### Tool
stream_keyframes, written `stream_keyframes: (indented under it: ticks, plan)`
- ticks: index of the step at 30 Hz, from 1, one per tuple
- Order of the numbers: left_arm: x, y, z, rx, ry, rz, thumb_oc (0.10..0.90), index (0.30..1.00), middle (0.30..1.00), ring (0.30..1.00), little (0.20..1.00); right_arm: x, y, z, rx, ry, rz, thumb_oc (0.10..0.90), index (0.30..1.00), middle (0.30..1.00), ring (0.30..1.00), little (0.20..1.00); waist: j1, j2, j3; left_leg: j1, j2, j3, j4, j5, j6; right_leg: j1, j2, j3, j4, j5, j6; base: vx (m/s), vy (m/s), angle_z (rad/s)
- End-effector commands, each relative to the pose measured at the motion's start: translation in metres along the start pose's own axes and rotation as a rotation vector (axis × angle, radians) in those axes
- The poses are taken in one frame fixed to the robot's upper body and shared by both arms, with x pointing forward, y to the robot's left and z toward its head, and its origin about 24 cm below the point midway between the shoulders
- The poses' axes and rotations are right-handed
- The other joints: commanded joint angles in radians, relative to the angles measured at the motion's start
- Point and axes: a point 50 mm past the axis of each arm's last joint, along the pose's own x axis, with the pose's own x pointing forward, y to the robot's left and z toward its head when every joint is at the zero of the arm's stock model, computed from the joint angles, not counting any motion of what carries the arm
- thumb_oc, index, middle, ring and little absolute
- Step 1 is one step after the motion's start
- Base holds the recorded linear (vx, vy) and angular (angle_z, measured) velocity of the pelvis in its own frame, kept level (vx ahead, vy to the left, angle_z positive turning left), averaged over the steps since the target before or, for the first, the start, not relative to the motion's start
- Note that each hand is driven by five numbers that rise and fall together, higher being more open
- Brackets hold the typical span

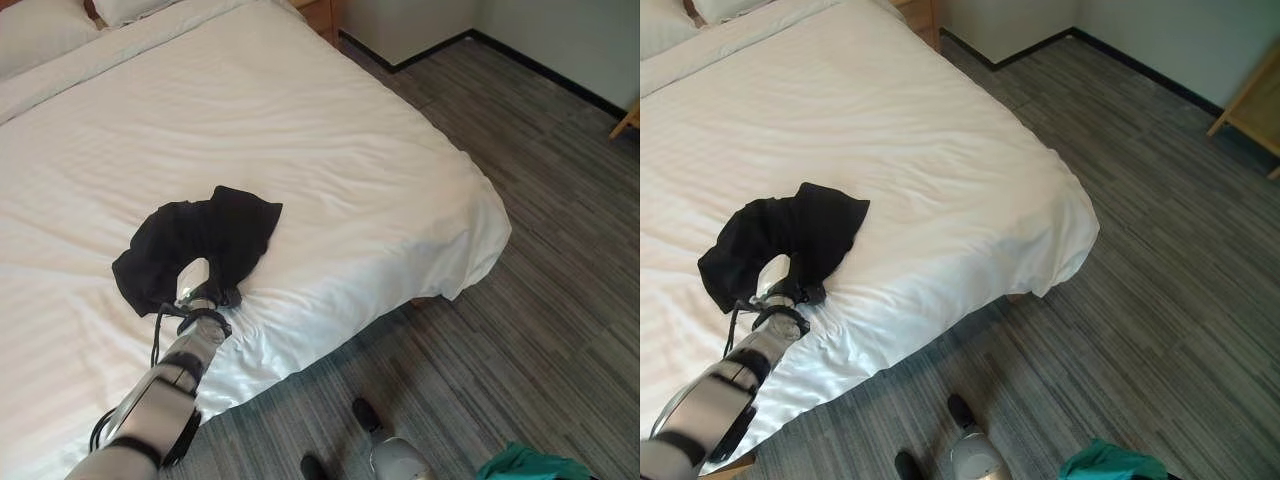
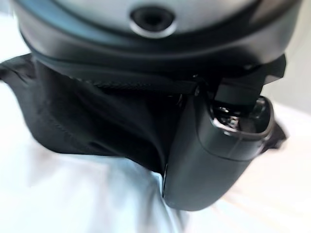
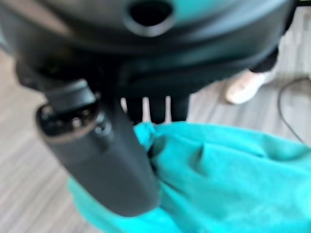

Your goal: Pick up bed clothes into laundry basket.

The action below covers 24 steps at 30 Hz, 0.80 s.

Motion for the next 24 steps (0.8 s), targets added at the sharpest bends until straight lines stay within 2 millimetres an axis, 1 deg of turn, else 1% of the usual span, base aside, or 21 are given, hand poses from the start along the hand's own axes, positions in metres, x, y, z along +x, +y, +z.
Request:
stream_keyframes:
  ticks: [1, 2, 3, 4, 6, 8, 9, 10, 11, 12, 13, 14, 15, 16, 17, 19, 20, 21, 22, 23, 24]
  plan:
    - [-0.019, -0.005, -0.098, 0.084, 0.339, -0.135, 0.400, 0.300, 0.300, 0.300, 0.300, 0.003, -0.017, 0.040, 0.032, -0.184, -0.006, 0.400, 0.300, 0.300, 0.300, 0.300, 0.037, -0.098, -0.038, -0.004, 0.077, -0.009, 0.008, 0.007, -0.055, 0.016, -0.015, 0.062, 0.019, -0.091, 0.101, 0.09, 0.067, -0.80]
    - [-0.017, 0.005, -0.104, 0.087, 0.336, -0.092, 0.400, 0.300, 0.300, 0.300, 0.300, 0.002, -0.013, 0.053, 0.013, -0.235, 0.018, 0.400, 0.300, 0.300, 0.300, 0.300, 0.057, -0.100, -0.030, 0.011, 0.059, -0.058, 0.008, 0.004, -0.046, 0.023, -0.002, 0.087, 0.022, -0.097, 0.103, 0.04, 0.033, -1.01]
    - [-0.016, 0.012, -0.108, 0.089, 0.333, -0.067, 0.400, 0.300, 0.300, 0.300, 0.300, 0.001, -0.007, 0.061, 0.000, -0.264, 0.042, 0.400, 0.300, 0.300, 0.300, 0.300, 0.078, -0.112, -0.021, 0.014, 0.040, -0.111, 0.022, 0.000, -0.042, 0.027, 0.001, 0.102, 0.024, -0.091, 0.102, 0.01, 0.042, -1.17]
    - [-0.009, 0.038, -0.113, 0.087, 0.324, 0.040, 0.400, 0.300, 0.300, 0.300, 0.300, -0.001, 0.013, 0.079, -0.059, -0.324, 0.103, 0.400, 0.300, 0.300, 0.300, 0.300, 0.132, -0.127, -0.010, 0.026, -0.031, -0.302, 0.059, -0.082, -0.010, 0.030, 0.024, 0.149, 0.022, -0.087, 0.100, -0.10, 0.020, -1.23]
    - [0.006, 0.078, -0.094, 0.060, 0.262, 0.182, 0.400, 0.300, 0.300, 0.300, 0.300, -0.004, 0.017, 0.089, -0.089, -0.371, 0.133, 0.400, 0.300, 0.300, 0.300, 0.300, 0.151, -0.132, -0.014, 0.036, -0.052, -0.358, 0.068, -0.100, -0.006, 0.022, 0.040, 0.193, 0.017, -0.060, 0.111, -0.16, 0.069, -1.77]
    - [0.017, 0.122, -0.072, 0.045, 0.175, 0.335, 0.400, 0.300, 0.300, 0.300, 0.300, -0.007, 0.017, 0.092, -0.098, -0.403, 0.146, 0.400, 0.300, 0.300, 0.300, 0.300, 0.161, -0.130, -0.022, 0.061, -0.051, -0.367, 0.032, -0.110, 0.003, 0.012, 0.041, 0.196, 0.015, -0.050, 0.121, -0.13, 0.101, -1.32]
    - [0.017, 0.123, -0.072, 0.046, 0.174, 0.337, 0.400, 0.300, 0.300, 0.300, 0.300, -0.007, 0.018, 0.092, -0.097, -0.402, 0.148, 0.400, 0.300, 0.300, 0.300, 0.300, 0.161, -0.134, -0.024, 0.057, -0.054, -0.366, 0.030, -0.102, 0.001, 0.008, 0.038, 0.198, 0.013, -0.044, 0.122, -0.10, 0.144, -0.09]
    - [0.022, 0.176, -0.030, 0.047, 0.009, 0.526, 0.400, 0.300, 0.300, 0.300, 0.300, -0.012, 0.018, 0.093, -0.106, -0.444, 0.170, 0.400, 0.300, 0.300, 0.300, 0.300, 0.167, -0.139, -0.030, 0.078, -0.056, -0.359, 0.023, -0.103, 0.010, 0.008, 0.030, 0.184, 0.017, -0.041, 0.134, -0.08, 0.085, -0.04]
    - [0.022, 0.176, -0.030, 0.049, 0.009, 0.528, 0.400, 0.300, 0.300, 0.300, 0.300, -0.012, 0.018, 0.092, -0.105, -0.443, 0.171, 0.400, 0.300, 0.300, 0.300, 0.300, 0.167, -0.143, -0.031, 0.075, -0.059, -0.359, 0.021, -0.097, 0.008, 0.005, 0.027, 0.185, 0.015, -0.035, 0.135, -0.12, 0.142, -0.09]
    - [0.019, 0.200, -0.009, 0.066, -0.079, 0.626, 0.400, 0.300, 0.300, 0.300, 0.300, -0.016, 0.019, 0.088, -0.112, -0.457, 0.190, 0.400, 0.300, 0.300, 0.300, 0.300, 0.166, -0.153, -0.032, 0.086, -0.068, -0.360, 0.013, -0.098, 0.013, 0.002, 0.025, 0.182, 0.019, -0.032, 0.140, -0.15, 0.120, -0.07]
    - [0.004, 0.235, 0.035, 0.061, -0.277, 0.776, 0.400, 0.300, 0.300, 0.300, 0.300, -0.022, 0.021, 0.080, -0.130, -0.472, 0.215, 0.400, 0.300, 0.300, 0.300, 0.300, 0.165, -0.158, -0.025, 0.105, -0.078, -0.346, 0.008, -0.110, 0.026, 0.001, 0.027, 0.166, 0.025, -0.033, 0.153, -0.16, 0.118, 0.11]
    - [0.004, 0.236, 0.035, 0.063, -0.275, 0.777, 0.400, 0.300, 0.300, 0.300, 0.300, -0.022, 0.022, 0.079, -0.130, -0.472, 0.216, 0.400, 0.300, 0.300, 0.300, 0.300, 0.165, -0.164, -0.027, 0.101, -0.082, -0.345, 0.008, -0.103, 0.024, -0.003, 0.023, 0.168, 0.023, -0.026, 0.154, -0.20, 0.138, 0.04]
    - [-0.020, 0.259, 0.071, 0.036, -0.471, 0.904, 0.400, 0.300, 0.300, 0.300, 0.300, -0.025, 0.027, 0.077, -0.118, -0.476, 0.227, 0.400, 0.300, 0.300, 0.300, 0.300, 0.169, -0.175, -0.018, 0.115, -0.090, -0.324, 0.008, -0.104, 0.033, -0.012, 0.024, 0.139, 0.032, -0.016, 0.172, -0.16, 0.085, -0.07]
    - [-0.028, 0.260, 0.078, 0.015, -0.526, 0.930, 0.400, 0.300, 0.300, 0.300, 0.300, -0.027, 0.031, 0.074, -0.107, -0.472, 0.238, 0.400, 0.300, 0.300, 0.300, 0.300, 0.171, -0.182, -0.011, 0.121, -0.093, -0.309, 0.008, -0.101, 0.034, -0.019, 0.025, 0.120, 0.045, -0.013, 0.182, -0.18, 0.129, -0.18]
    - [-0.036, 0.255, 0.091, -0.029, -0.603, 0.943, 0.400, 0.300, 0.300, 0.300, 0.300, -0.030, 0.037, 0.070, -0.103, -0.470, 0.260, 0.400, 0.300, 0.300, 0.300, 0.300, 0.175, -0.184, -0.002, 0.129, -0.090, -0.295, 0.008, -0.106, 0.039, -0.025, 0.024, 0.083, 0.061, -0.026, 0.186, -0.15, 0.080, -0.72]
    - [-0.051, 0.244, 0.113, -0.102, -0.733, 0.935, 0.400, 0.300, 0.300, 0.300, 0.300, -0.033, 0.045, 0.073, -0.091, -0.484, 0.284, 0.400, 0.300, 0.300, 0.300, 0.300, 0.188, -0.182, 0.008, 0.127, -0.083, -0.256, 0.008, -0.095, 0.038, -0.030, -0.004, -0.015, 0.109, -0.065, 0.166, -0.22, 0.003, -1.40]
    - [-0.067, 0.228, 0.136, -0.171, -0.862, 0.898, 0.400, 0.300, 0.300, 0.300, 0.300, -0.035, 0.053, 0.077, -0.093, -0.500, 0.298, 0.400, 0.300, 0.300, 0.300, 0.300, 0.201, -0.175, 0.011, 0.126, -0.057, -0.216, 0.008, -0.094, 0.034, -0.009, -0.048, -0.121, 0.157, -0.112, 0.140, -0.30, -0.120, -1.28]
    - [-0.080, 0.206, 0.153, -0.220, -0.973, 0.813, 0.400, 0.300, 0.300, 0.300, 0.300, -0.037, 0.056, 0.084, -0.085, -0.521, 0.295, 0.400, 0.300, 0.300, 0.300, 0.300, 0.208, -0.173, 0.011, 0.118, -0.034, -0.178, 0.008, -0.082, 0.029, 0.015, -0.102, -0.181, 0.192, -0.128, 0.123, -0.25, -0.132, -1.14]
    - [-0.089, 0.192, 0.161, -0.274, -1.029, 0.757, 0.400, 0.300, 0.300, 0.300, 0.300, -0.037, 0.055, 0.088, -0.076, -0.534, 0.293, 0.400, 0.300, 0.300, 0.300, 0.300, 0.206, -0.171, 0.008, 0.122, -0.024, -0.161, 0.008, -0.089, 0.028, 0.033, -0.127, -0.184, 0.201, -0.134, 0.126, -0.19, -0.112, -0.78]
    - [-0.093, 0.179, 0.166, -0.310, -1.061, 0.690, 0.400, 0.300, 0.300, 0.300, 0.300, -0.038, 0.054, 0.090, -0.065, -0.538, 0.293, 0.400, 0.300, 0.300, 0.300, 0.300, 0.207, -0.171, -0.001, 0.115, -0.020, -0.144, 0.008, -0.083, 0.026, 0.043, -0.150, -0.181, 0.194, -0.120, 0.129, -0.08, -0.128, -1.12]
    - [-0.100, 0.155, 0.173, -0.368, -1.101, 0.573, 0.400, 0.300, 0.300, 0.300, 0.300, -0.039, 0.052, 0.094, -0.049, -0.550, 0.292, 0.400, 0.300, 0.300, 0.300, 0.300, 0.205, -0.171, -0.019, 0.112, -0.012, -0.114, 0.008, -0.081, 0.023, 0.063, -0.188, -0.172, 0.179, -0.098, 0.140, -0.04, -0.176, -1.01]
